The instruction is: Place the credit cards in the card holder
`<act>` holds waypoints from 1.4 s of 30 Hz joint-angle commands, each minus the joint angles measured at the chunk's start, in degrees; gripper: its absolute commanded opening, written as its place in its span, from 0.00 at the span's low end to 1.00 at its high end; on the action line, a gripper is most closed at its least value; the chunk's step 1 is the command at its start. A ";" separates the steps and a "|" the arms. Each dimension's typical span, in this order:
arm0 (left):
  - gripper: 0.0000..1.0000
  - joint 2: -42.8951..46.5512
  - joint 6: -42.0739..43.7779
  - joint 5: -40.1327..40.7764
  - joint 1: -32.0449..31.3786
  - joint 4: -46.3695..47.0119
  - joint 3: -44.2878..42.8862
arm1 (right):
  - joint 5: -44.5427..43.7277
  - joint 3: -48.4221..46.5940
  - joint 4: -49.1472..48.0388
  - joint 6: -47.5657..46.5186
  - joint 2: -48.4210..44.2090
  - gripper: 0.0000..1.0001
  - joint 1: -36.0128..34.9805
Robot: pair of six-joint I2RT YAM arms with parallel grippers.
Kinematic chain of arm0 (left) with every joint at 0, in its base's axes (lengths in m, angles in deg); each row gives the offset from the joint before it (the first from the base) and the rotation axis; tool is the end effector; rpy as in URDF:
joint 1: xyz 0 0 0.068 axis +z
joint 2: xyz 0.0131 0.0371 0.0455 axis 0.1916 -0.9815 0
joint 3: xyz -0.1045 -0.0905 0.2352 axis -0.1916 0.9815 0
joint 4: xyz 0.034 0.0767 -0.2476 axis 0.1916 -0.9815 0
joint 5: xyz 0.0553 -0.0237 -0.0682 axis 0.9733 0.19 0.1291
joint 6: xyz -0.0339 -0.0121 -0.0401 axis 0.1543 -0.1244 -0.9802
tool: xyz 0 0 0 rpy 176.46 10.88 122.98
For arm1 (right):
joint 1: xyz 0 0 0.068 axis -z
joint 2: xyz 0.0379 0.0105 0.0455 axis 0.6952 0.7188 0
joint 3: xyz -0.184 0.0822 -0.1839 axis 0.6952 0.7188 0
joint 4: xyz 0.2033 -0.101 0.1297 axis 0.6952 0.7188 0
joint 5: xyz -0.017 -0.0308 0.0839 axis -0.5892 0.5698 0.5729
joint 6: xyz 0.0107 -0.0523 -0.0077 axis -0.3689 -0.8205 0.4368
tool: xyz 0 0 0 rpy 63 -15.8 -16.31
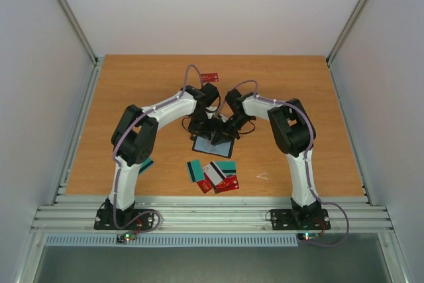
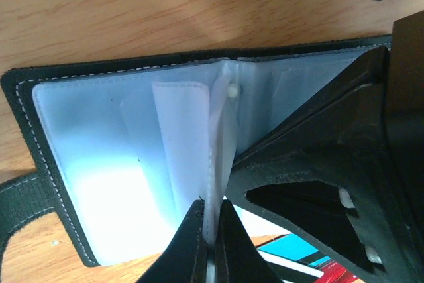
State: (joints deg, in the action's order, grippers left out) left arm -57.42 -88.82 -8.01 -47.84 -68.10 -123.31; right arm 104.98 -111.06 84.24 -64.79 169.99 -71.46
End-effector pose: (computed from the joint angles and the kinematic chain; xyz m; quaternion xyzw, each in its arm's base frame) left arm 0.3215 -0.2532 0.1762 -0.1367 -0.9789 0.1488 0.0317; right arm 0.3436 0.2074 0.1109 0.2820 -0.8718 -0.3968 0.0540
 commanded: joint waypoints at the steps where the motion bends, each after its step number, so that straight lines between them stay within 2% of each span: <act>1: 0.00 2.05 -0.59 1.92 -0.73 0.45 -0.77 | -2.98 1.52 -1.92 1.23 0.26 0.01 0.39; 6: 0.00 1.63 -0.53 7.76 -1.08 -3.96 -4.91 | -4.05 2.82 -0.55 2.54 -4.13 0.01 2.43; 15: 0.02 -1.29 -1.38 16.40 -3.33 -10.03 -10.21 | -8.33 10.78 2.20 4.23 -19.32 0.01 7.40; 22: 0.06 -8.27 -2.37 24.58 -7.40 -17.17 -20.14 | -14.10 17.55 6.23 4.70 -30.10 0.01 12.47; 27: 0.07 -13.24 -4.79 27.44 -10.27 -21.07 -27.19 | -15.38 19.62 8.62 4.63 -35.87 0.01 14.32; 29: 0.12 -14.84 -5.57 28.43 -11.26 -22.13 -29.17 | -15.30 20.41 9.01 4.56 -37.41 0.01 14.77; 35: 0.24 -17.47 -7.25 24.32 -12.66 -21.27 -31.93 | -14.28 21.78 9.95 4.71 -39.90 0.01 15.62; 42: 0.41 -12.19 -7.61 4.76 -12.61 -9.04 -28.22 | -12.84 20.07 9.31 5.67 -41.16 0.01 15.73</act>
State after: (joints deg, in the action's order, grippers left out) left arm -73.88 -95.57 8.91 -60.37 -85.28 -153.21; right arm 90.88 -89.73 93.40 -60.38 130.86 -56.14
